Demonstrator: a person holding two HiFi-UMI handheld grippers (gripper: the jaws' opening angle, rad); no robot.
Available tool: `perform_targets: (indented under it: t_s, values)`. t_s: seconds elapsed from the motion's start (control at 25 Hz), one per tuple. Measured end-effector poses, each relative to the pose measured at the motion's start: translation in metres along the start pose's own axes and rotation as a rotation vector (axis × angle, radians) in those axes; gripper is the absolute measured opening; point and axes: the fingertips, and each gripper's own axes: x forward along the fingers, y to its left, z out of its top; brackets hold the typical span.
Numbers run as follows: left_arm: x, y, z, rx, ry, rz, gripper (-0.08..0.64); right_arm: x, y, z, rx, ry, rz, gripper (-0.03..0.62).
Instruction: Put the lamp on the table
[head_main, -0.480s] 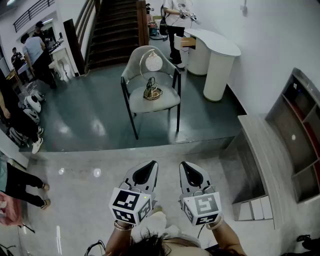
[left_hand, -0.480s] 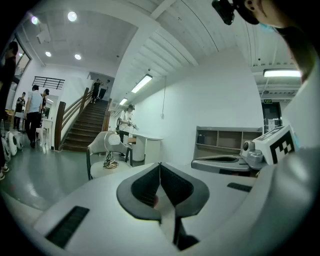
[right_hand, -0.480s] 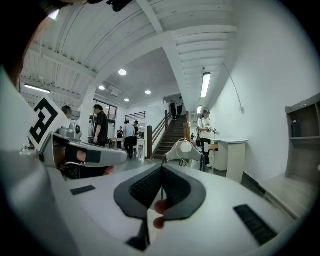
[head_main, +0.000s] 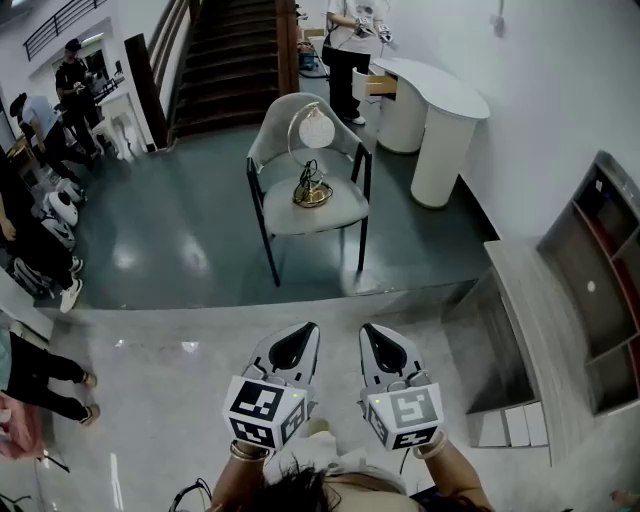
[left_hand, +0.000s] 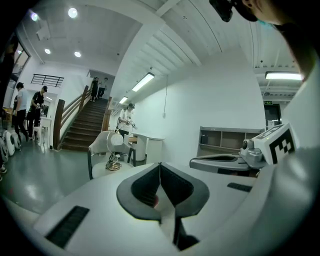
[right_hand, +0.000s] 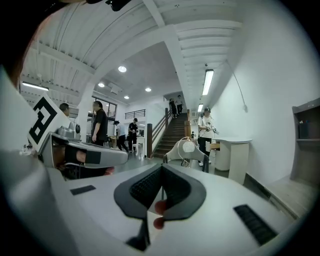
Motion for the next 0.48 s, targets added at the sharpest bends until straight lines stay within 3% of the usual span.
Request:
perform_targets:
  t_s: [0.48]
  values:
    - [0.016, 0.060, -0.003, -0.034, 0.020, -0.001, 0.012, 0.057, 0.007, 0.011, -0.001, -0.011, -0.008, 0.021]
